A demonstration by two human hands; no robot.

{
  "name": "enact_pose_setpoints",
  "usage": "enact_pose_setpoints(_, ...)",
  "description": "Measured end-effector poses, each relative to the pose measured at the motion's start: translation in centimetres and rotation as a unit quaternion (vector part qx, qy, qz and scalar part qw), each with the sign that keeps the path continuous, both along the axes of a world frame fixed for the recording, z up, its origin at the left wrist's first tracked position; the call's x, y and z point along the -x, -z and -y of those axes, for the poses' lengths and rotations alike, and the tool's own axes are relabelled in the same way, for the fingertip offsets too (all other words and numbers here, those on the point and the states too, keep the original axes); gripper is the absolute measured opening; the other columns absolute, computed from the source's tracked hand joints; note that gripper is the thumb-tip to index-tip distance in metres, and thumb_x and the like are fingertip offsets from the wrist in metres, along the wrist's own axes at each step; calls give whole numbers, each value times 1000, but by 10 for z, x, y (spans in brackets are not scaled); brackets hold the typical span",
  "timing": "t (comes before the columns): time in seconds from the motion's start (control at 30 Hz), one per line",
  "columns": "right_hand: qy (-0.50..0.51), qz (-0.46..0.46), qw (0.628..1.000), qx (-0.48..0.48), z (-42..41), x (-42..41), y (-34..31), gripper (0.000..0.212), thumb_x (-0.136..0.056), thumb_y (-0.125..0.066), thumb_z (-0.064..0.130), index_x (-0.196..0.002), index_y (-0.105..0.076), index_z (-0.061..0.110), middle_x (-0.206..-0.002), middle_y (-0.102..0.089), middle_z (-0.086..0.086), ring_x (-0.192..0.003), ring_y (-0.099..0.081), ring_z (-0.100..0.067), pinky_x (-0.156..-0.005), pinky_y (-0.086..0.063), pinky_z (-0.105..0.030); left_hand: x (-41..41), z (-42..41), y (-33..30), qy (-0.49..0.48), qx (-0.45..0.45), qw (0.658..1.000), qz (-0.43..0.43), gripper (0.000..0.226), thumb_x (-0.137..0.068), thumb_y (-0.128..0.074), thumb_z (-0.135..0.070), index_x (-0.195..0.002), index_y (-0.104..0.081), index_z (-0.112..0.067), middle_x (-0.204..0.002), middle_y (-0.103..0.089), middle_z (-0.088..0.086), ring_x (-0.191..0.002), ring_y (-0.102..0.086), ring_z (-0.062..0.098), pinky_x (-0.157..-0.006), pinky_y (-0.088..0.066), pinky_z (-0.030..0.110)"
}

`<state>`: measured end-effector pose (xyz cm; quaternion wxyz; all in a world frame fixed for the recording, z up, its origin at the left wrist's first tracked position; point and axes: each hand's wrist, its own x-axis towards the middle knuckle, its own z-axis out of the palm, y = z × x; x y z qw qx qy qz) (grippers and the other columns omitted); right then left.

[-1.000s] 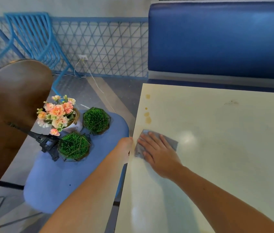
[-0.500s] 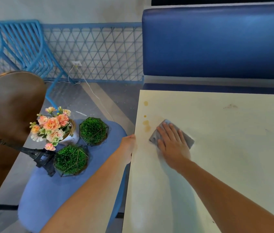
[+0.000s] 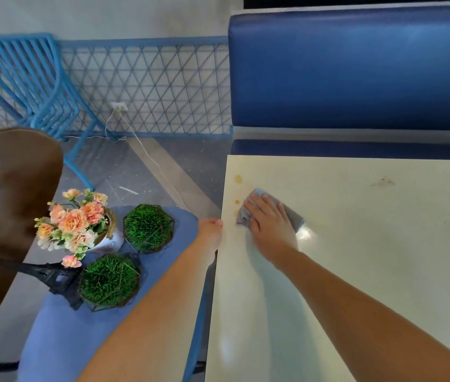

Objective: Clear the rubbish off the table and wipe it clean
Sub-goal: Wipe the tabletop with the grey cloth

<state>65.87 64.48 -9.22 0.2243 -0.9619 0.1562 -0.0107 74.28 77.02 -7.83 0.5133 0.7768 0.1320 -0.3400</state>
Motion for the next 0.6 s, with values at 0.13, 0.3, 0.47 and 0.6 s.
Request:
enact_pose_setpoints(0.13, -80, 27, 994, -71, -11, 16, -2, 70, -83, -10, 33, -141, -48, 35, -153, -33, 21, -145, -14, 4, -122, -4, -31, -6, -3, -12, 48, 14, 999, -2, 41, -103, -39, -10, -138, -41, -31, -115, -61, 14, -84, -57, 21, -80, -52, 39)
enact_pose_setpoints(0.3, 28, -40, 992, -118, 3, -14, -27, 54, -102, -26, 16, -149, -27, 43, -160, -19, 14, -150, -7, -17, -120, -11, -39, -14, -1, -18, 80, 12, 997, 1, 45, -100, -41, -2, -137, -45, -27, -83, -57, 8, -61, -51, 17, -52, -46, 28)
enact_pose_setpoints(0.47, -21, -34, 991, -125, -19, 4, -29, 56, -99, -34, 12, -146, -32, 42, -160, -21, 14, -149, -10, -17, -119, -6, -26, -20, 3, -13, 62, 7, 998, -3, 45, -99, -43, -2, -135, -48, -29, -97, -61, 18, -62, -52, 22, -56, -47, 34)
enact_pose_setpoints(0.6, -12, -35, 994, -102, 0, -1, -32, 49, -102, -34, 20, -145, -34, 42, -159, -22, 15, -149, -11, -16, -116, 0, -23, -19, 3, -9, 65, 18, 998, 6, 43, -98, -44, -1, -134, -48, -26, -92, -61, 18, -63, -53, 23, -62, -48, 37)
